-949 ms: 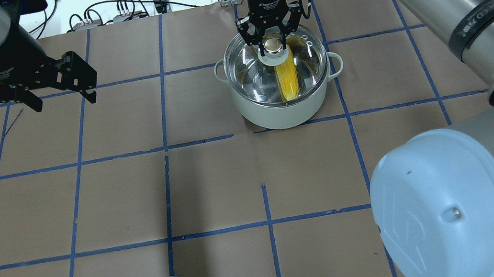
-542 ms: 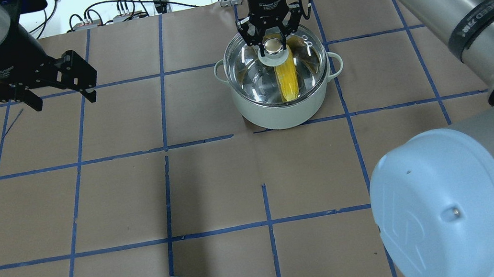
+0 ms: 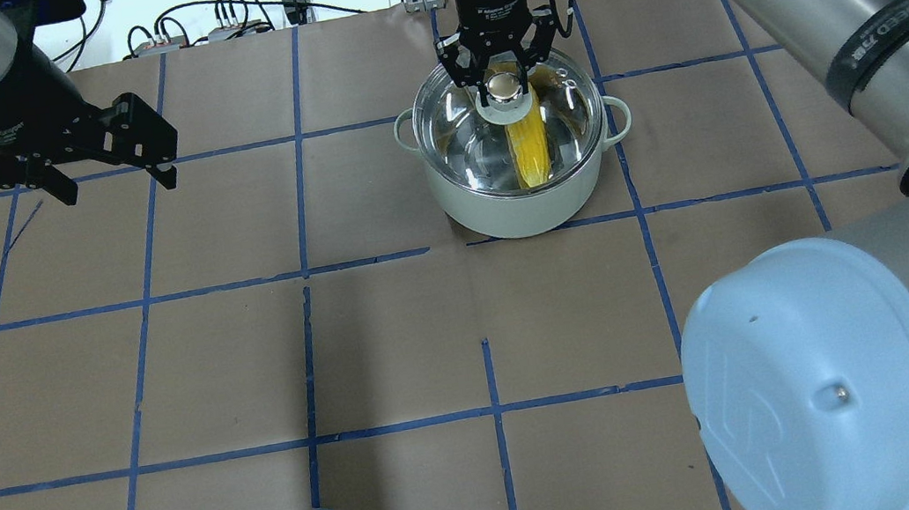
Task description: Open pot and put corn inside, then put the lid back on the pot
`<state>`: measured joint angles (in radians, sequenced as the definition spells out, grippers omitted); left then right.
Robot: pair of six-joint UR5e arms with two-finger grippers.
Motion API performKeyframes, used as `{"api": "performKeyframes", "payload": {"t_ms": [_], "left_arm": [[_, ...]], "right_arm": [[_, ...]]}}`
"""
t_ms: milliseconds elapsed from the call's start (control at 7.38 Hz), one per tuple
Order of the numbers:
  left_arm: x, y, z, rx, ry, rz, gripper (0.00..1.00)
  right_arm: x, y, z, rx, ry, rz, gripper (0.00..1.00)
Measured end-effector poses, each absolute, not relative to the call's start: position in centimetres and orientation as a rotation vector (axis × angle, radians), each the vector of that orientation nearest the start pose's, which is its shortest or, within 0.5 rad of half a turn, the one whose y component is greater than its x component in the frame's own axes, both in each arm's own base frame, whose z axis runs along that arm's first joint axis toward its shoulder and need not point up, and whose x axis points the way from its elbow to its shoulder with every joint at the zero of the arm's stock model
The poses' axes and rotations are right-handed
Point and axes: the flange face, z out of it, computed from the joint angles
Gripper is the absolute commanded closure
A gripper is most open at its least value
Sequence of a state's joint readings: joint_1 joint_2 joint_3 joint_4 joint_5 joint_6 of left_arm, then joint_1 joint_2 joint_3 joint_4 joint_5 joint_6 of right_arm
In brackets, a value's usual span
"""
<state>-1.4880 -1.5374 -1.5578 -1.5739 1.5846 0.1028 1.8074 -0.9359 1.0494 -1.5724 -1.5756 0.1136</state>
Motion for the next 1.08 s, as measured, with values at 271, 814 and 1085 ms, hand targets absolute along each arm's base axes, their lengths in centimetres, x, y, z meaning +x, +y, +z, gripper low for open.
{"api": "performKeyframes", "payload": {"t_ms": [271, 814, 1085], "left_arm": [[-9.18, -48.88, 50.96, 0.032, 3.123, -0.063, 0.00], [-9.21, -48.55, 50.89, 0.033, 3.124, -0.062, 0.00], [-9.22, -48.48, 50.85, 0.033, 3.124, -0.061, 0.00]], "right_arm": [[29.75, -67.91, 34.86, -0.195, 3.155, 0.178, 0.49], [29.48, -68.21, 34.94, -0.208, 3.167, 0.152, 0.00], [29.04, -68.23, 35.72, -0.195, 3.169, 0.136, 0.01]]}}
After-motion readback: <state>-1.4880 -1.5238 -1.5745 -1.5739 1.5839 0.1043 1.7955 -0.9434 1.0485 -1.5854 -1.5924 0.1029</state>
